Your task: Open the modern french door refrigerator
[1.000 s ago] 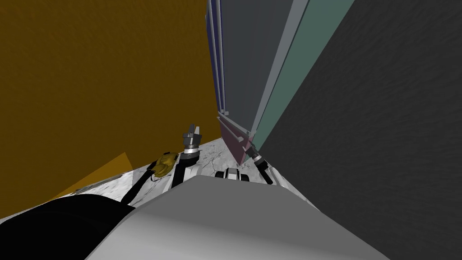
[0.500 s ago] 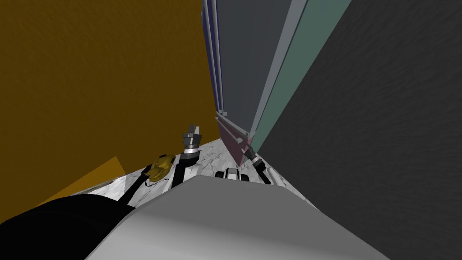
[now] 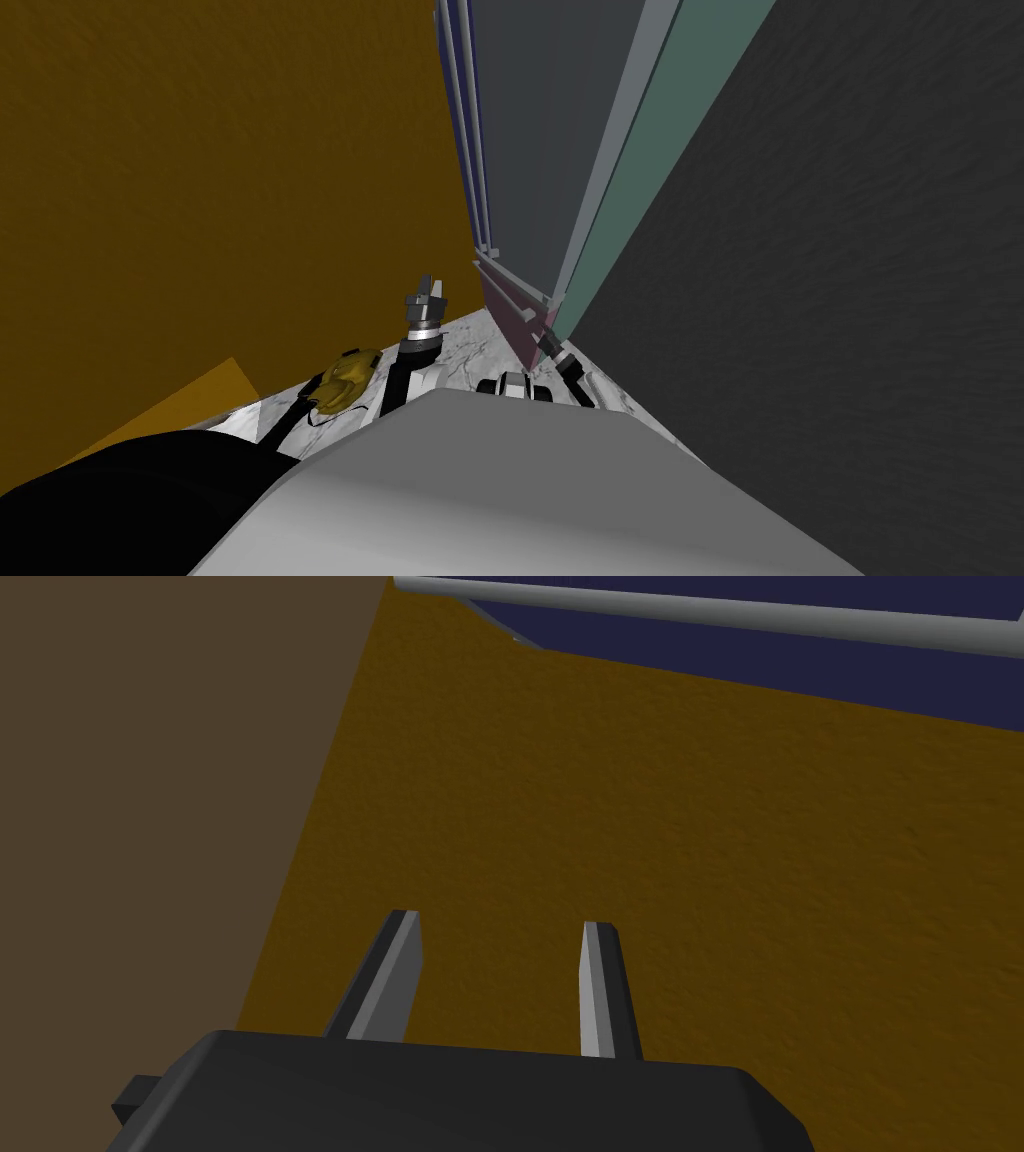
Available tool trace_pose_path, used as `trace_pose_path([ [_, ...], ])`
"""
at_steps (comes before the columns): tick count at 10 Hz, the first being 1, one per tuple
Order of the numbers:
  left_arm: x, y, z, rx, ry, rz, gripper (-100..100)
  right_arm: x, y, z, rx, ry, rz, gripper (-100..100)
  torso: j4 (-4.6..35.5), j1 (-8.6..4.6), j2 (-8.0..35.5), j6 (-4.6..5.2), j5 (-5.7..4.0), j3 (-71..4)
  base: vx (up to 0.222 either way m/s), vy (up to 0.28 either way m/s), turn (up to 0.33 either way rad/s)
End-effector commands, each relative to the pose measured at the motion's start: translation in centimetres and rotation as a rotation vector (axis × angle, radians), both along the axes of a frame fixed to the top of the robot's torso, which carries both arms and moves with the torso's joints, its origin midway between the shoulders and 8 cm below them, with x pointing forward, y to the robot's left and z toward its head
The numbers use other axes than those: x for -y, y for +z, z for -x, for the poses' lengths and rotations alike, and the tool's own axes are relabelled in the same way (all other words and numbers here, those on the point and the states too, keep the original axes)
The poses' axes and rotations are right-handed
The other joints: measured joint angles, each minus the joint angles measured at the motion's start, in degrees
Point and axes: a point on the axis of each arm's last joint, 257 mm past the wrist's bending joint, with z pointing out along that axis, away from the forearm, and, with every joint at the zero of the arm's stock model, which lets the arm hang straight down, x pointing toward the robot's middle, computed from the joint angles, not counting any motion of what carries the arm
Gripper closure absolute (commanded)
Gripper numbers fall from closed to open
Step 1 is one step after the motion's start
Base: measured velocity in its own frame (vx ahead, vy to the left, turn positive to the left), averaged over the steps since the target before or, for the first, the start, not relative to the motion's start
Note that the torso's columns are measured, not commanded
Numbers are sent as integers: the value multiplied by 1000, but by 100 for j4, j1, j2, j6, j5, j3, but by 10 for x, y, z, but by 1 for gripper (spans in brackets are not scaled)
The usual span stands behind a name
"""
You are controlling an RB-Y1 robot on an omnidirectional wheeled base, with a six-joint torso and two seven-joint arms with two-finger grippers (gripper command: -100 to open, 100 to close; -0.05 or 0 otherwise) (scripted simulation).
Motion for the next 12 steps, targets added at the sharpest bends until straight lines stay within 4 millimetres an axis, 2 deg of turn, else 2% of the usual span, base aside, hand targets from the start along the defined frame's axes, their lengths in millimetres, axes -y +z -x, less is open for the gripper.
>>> trace_pose_path([
  [1,0,0,0,0,0,0,0,-10,-10,4,16,14,44,-100,-3,1,-10,0,0,-6,58,-5,-25],
  [4,0,0,0,0,0,0,0,-34,-21,9,42,34,81,-100,-3,-3,-9,0,-1,-6,64,-11,-46],
  [7,0,0,0,0,0,0,0,-56,-19,9,60,37,66,-100,0,2,-1,0,1,-1,51,-3,-29],
  [9,0,0,0,0,0,0,0,-57,-17,9,59,36,62,-100,0,0,1,0,0,0,19,-2,-5],
  [10,0,0,0,0,0,0,0,-56,-11,0,60,28,63,-100,1,-1,4,0,0,2,32,52,55],
  [11,0,0,0,0,0,0,0,-57,-14,5,63,34,64,-100,-1,16,-7,-2,4,-4,21,34,12],
  [12,0,0,0,0,0,0,0,-57,-14,4,61,32,64,100,-3,4,-5,1,2,-4,5,3,-14],
])
